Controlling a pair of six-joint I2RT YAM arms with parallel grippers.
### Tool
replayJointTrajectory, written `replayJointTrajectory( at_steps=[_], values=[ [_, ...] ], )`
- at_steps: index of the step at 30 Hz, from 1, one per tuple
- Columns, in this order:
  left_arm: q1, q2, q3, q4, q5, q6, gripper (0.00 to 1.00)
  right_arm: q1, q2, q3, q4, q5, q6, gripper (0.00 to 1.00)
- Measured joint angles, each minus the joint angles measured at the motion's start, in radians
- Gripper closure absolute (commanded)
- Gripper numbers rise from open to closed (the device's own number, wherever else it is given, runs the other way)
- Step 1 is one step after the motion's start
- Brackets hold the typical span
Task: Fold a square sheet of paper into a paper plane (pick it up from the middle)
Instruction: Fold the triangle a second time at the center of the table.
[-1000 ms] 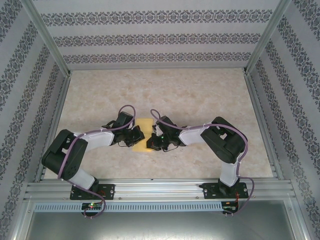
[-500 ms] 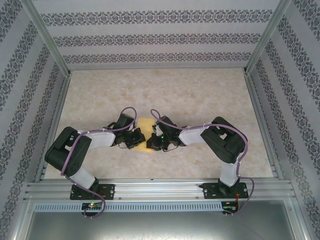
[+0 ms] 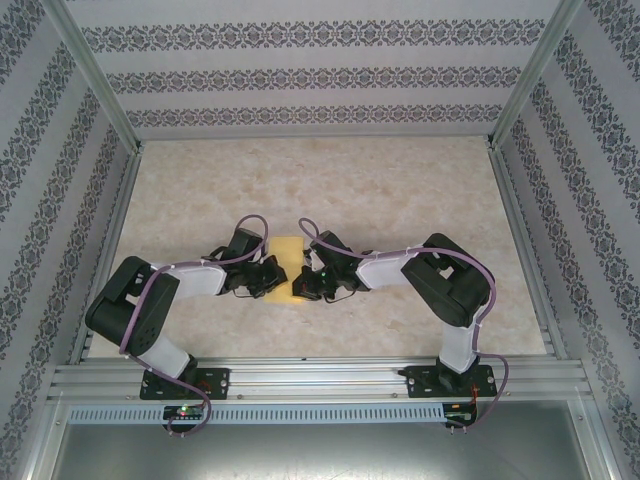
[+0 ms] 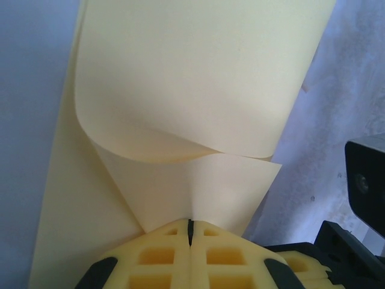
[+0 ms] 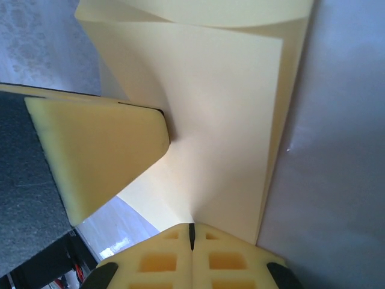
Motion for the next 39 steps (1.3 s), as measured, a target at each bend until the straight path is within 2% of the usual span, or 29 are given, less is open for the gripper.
replayJointTrajectory(
  at_steps=[11,23,39],
  values=[
    [0.09,0.002,0.001,-0.005,0.019,0.027,1.0,0.005,0.003,0.029,-0.054,0.011,-0.031,1.0],
    [0.156,0.04,0.02,-0.013,0.125,0.072,1.0,0.013,0.004,0.051,-0.09,0.035,-0.047,1.0],
    [0.234,0.042,0.09,-0.105,0.018,0.105,0.96,0.019,0.005,0.064,-0.117,0.045,-0.066,1.0]
  ],
)
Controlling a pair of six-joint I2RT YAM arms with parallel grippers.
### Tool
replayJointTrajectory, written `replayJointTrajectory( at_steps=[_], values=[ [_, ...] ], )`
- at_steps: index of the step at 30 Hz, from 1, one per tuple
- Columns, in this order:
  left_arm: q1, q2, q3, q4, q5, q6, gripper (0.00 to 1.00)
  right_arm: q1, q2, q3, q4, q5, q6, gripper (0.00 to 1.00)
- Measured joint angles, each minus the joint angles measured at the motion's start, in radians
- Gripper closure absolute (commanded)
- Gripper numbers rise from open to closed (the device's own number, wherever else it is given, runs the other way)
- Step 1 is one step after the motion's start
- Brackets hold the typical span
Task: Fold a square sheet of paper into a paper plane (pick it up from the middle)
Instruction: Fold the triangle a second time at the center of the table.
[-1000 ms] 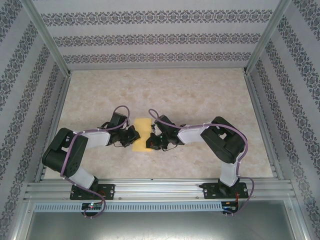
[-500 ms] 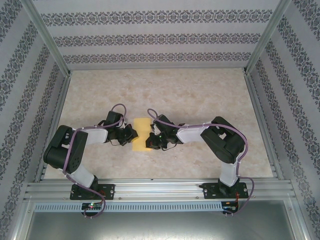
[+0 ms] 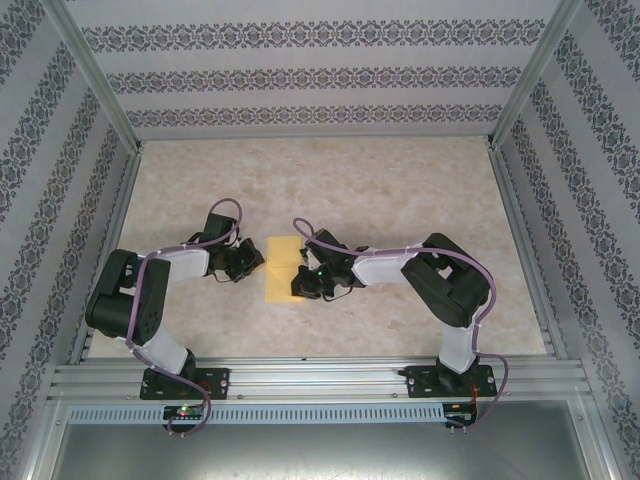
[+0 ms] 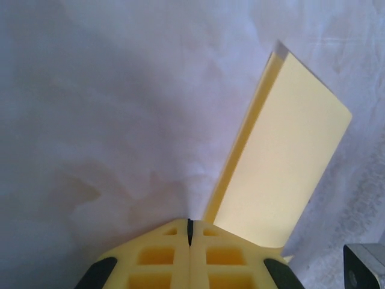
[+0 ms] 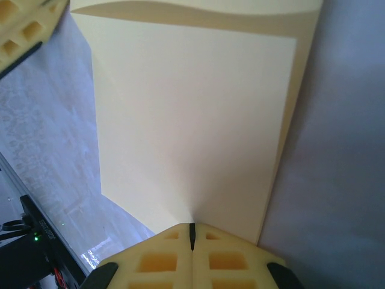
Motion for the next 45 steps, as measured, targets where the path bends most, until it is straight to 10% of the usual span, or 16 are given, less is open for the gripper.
replayJointTrajectory(
  at_steps=[13,45],
  values=[
    [-0.054,-0.188,-0.044,-0.012,0.06,0.014,0.96,0.0,0.001,0.005,-0.005,0.0,0.0,1.0],
    [-0.086,0.005,-0.012,0.013,0.024,0.049,1.0,0.0,0.005,0.006,0.0,-0.007,0.0,1.0]
  ],
)
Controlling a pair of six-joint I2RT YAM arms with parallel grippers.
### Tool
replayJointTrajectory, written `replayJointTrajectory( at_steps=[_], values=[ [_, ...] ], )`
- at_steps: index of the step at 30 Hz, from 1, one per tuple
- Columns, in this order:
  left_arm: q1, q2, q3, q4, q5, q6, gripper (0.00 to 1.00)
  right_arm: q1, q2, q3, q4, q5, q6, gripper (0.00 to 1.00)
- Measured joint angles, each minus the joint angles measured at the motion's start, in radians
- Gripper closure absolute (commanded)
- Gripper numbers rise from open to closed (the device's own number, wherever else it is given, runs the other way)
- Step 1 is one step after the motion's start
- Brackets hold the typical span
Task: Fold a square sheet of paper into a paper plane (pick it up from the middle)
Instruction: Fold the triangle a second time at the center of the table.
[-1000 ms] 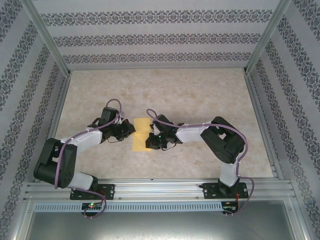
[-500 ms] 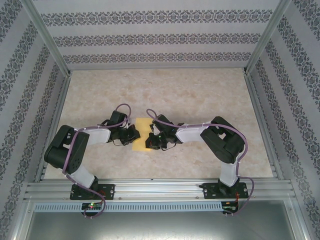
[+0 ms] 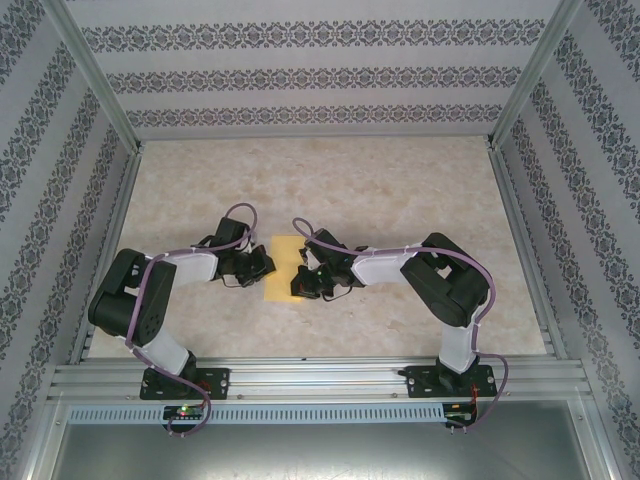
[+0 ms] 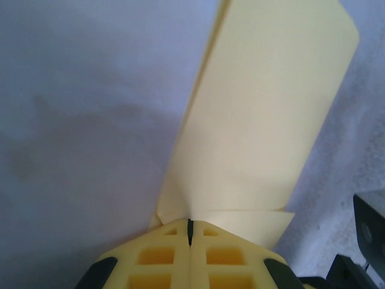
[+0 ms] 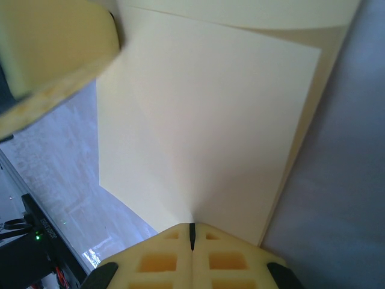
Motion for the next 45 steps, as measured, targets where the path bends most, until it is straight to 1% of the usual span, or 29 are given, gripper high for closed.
replayJointTrajectory(
  at_steps=[3,12,18,22,27,31,35,41,45],
  values=[
    [0.023,0.002,0.01,-0.011,-0.013,0.003,1.0,0.0,0.0,0.0,0.0,0.0,0.0,1.0],
    [0.047,-0.009,0.029,-0.054,-0.041,0.023,0.98,0.0,0.0,0.0,0.001,0.0,0.0,1.0],
    [0.042,-0.148,0.018,-0.064,-0.024,0.023,0.95,0.0,0.0,0.0,0.001,-0.001,0.0,1.0],
    [0.0,-0.203,0.015,-0.056,-0.007,0.027,0.95,0.0,0.0,0.0,0.001,-0.001,0.0,1.0],
    [-0.062,-0.159,0.007,-0.032,0.025,0.029,0.96,0.0,0.0,0.0,0.0,-0.001,0.0,1.0],
    [-0.067,-0.063,0.002,0.0,0.034,0.029,0.99,0.0,0.0,0.001,0.0,-0.001,0.0,1.0],
    [-0.067,0.0,0.001,-0.006,-0.002,0.03,1.0,0.0,-0.001,0.001,-0.001,-0.001,0.0,1.0],
    [-0.073,0.001,0.01,-0.016,-0.026,0.035,1.0,0.0,-0.015,0.016,-0.064,-0.001,-0.003,1.0],
    [-0.073,0.001,0.01,-0.016,-0.026,0.04,1.0,0.0,-0.016,0.061,-0.113,-0.006,-0.004,1.0]
  ],
)
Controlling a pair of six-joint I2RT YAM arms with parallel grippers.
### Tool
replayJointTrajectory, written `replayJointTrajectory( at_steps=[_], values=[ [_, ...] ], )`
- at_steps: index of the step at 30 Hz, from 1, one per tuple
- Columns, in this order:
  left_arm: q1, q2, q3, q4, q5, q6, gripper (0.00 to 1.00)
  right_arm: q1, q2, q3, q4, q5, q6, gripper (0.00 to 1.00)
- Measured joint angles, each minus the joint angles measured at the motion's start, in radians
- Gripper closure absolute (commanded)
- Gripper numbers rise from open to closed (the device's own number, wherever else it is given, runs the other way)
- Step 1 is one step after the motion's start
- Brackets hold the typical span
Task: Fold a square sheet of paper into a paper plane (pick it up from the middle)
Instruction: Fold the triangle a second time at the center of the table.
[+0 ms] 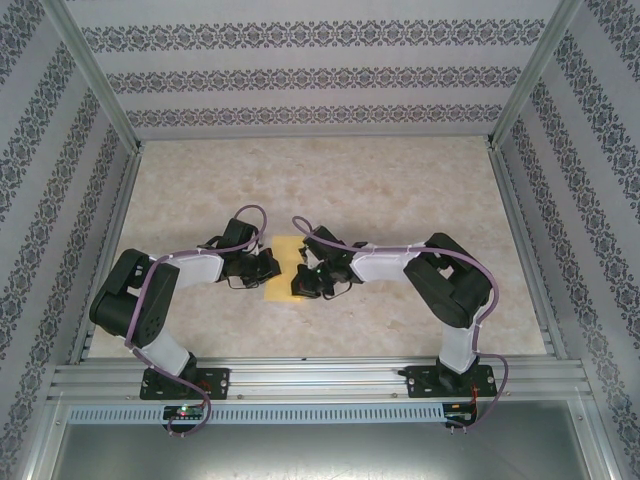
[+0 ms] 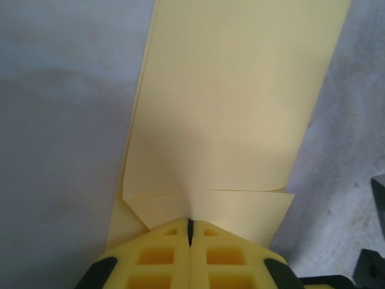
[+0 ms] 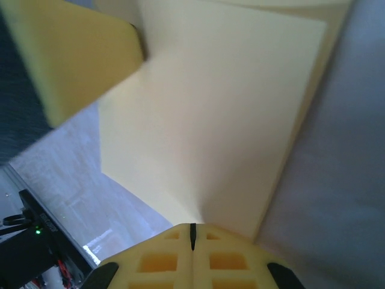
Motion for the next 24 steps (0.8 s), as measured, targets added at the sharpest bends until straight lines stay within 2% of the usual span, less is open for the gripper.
replayJointTrajectory(
  at_steps=[6,12,19,24],
  values=[
    [0.0,0.0,0.0,0.0,0.0,0.0,1.0,0.0,0.033,0.108,-0.002,-0.013,0.001,1.0],
    [0.0,0.0,0.0,0.0,0.0,0.0,1.0,-0.001,0.116,0.118,-0.005,-0.01,0.003,1.0],
    [0.0,0.0,0.001,-0.001,-0.006,0.0,1.0,-0.009,0.101,0.033,0.133,-0.043,0.029,1.0],
    [0.0,0.0,0.001,-0.001,-0.006,0.0,1.0,-0.009,0.039,-0.057,0.159,-0.045,0.037,1.0]
  ],
)
